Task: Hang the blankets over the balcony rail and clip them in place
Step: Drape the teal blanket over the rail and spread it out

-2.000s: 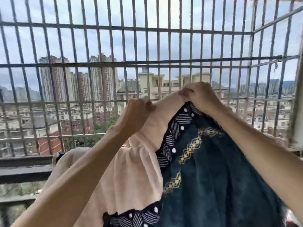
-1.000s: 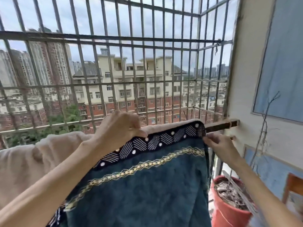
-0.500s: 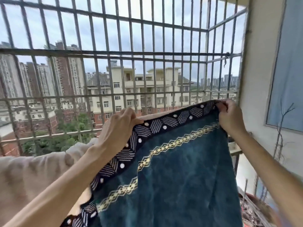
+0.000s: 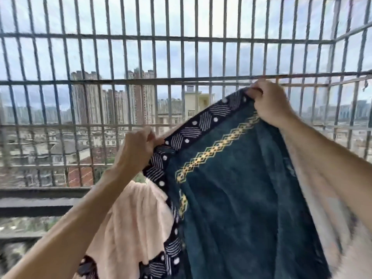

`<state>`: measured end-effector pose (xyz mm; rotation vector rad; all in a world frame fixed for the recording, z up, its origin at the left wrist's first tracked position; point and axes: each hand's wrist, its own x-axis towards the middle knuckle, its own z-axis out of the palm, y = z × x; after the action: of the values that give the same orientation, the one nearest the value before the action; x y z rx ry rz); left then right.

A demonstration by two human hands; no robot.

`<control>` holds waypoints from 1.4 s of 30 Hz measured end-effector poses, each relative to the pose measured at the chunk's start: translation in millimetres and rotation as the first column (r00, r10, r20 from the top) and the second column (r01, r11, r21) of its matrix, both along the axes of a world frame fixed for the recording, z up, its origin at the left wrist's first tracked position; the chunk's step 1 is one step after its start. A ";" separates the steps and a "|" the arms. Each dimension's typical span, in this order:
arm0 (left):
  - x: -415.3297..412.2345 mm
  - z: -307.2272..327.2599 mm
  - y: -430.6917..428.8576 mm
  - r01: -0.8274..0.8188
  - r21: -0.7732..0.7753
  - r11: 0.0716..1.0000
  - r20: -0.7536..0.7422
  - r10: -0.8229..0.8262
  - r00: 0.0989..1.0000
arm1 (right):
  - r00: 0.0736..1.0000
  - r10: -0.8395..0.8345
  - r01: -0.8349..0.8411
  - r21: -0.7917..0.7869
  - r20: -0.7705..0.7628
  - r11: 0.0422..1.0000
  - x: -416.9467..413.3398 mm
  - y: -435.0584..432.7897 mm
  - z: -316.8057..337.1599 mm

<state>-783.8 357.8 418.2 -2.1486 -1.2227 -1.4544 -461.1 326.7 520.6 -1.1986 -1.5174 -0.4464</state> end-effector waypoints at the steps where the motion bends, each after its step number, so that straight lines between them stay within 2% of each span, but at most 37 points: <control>1: -14.6 -12.7 4.3 -0.021 -0.068 0.997 -0.053 0.018 0.998 | 0.998 0.029 -0.024 -0.099 0.054 0.995 -7.6 8.8 -17.5; 3: -35.2 -38.6 11.4 -0.026 -0.258 0.966 -0.119 -0.005 0.993 | 0.980 0.092 -0.019 -0.375 0.176 0.927 -12.6 23.2 -55.8; 4: -40.4 -46.7 12.9 -0.003 -0.324 0.946 -0.105 -0.033 0.994 | 0.958 0.125 0.032 -0.530 0.257 0.847 -9.6 31.3 -76.6; 6: -45.4 -52.6 11.8 0.050 -0.343 0.938 -0.035 -0.066 0.997 | 0.880 0.211 0.217 -0.756 0.425 0.618 -3.3 44.9 -112.9; 8: -48.3 -51.0 5.7 0.096 -0.312 0.945 0.030 -0.091 0.995 | 0.798 0.308 0.386 -0.831 0.519 0.400 0.0 51.9 -137.8; 10: -59.7 -52.3 -3.5 0.132 -0.333 0.934 0.040 -0.126 0.991 | 0.780 0.362 0.419 -0.856 0.510 0.301 2.9 53.4 -145.1; 13: -83.9 -60.1 -23.5 0.145 -0.394 0.908 -0.098 -0.198 0.975 | 0.784 0.390 0.366 -0.867 0.483 0.338 5.8 55.3 -143.1; 15: -94.0 -64.0 -31.7 0.146 -0.396 0.907 -0.111 -0.205 0.972 | 0.771 0.413 0.366 -0.868 0.485 0.335 3.6 57.5 -143.4; 17: -94.2 -61.9 -33.4 0.142 -0.362 0.921 -0.123 -0.199 0.972 | 0.793 0.437 0.277 -0.890 0.424 0.362 -3.7 54.6 -141.7; 19: -91.8 -57.1 -31.6 0.179 -0.350 0.920 -0.135 -0.238 0.962 | 0.822 0.459 0.103 -0.881 0.337 0.462 -23.3 41.3 -134.1; 22: -96.3 -51.4 -25.3 0.171 -0.312 0.934 -0.219 -0.246 0.944 | 0.861 0.464 -0.198 -0.702 0.209 0.684 -77.1 17.7 -122.9; 25: -116.7 -52.7 -17.4 0.089 -0.282 0.955 -0.334 -0.185 0.924 | 0.821 0.528 -0.324 -0.585 0.216 0.743 -145.0 -9.8 -111.8; 29: -160.6 -55.8 -12.8 -0.013 -0.298 0.955 -0.345 -0.095 0.934 | 0.680 0.552 -0.208 -0.595 0.483 0.777 -209.1 -18.9 -113.8; 31: -187.4 -56.4 -12.3 -0.062 -0.312 0.948 -0.339 -0.050 0.940 | 0.640 0.550 -0.150 -0.615 0.536 0.774 -229.8 -15.7 -122.0; 36: -259.8 -56.4 -12.5 -0.188 -0.358 0.915 -0.349 0.055 0.935 | 0.649 0.559 -0.177 -0.613 0.516 0.770 -269.1 -12.5 -140.7; 42: -342.8 -51.7 -7.6 -0.326 -0.406 0.854 -0.358 0.180 0.916 | 0.748 0.481 -0.179 -0.558 0.458 0.810 -290.0 -14.0 -154.4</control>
<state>-1126.6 350.2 366.5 -2.2606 -1.7785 -0.7281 -751.0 312.8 366.2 -1.1610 -2.4574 -0.1807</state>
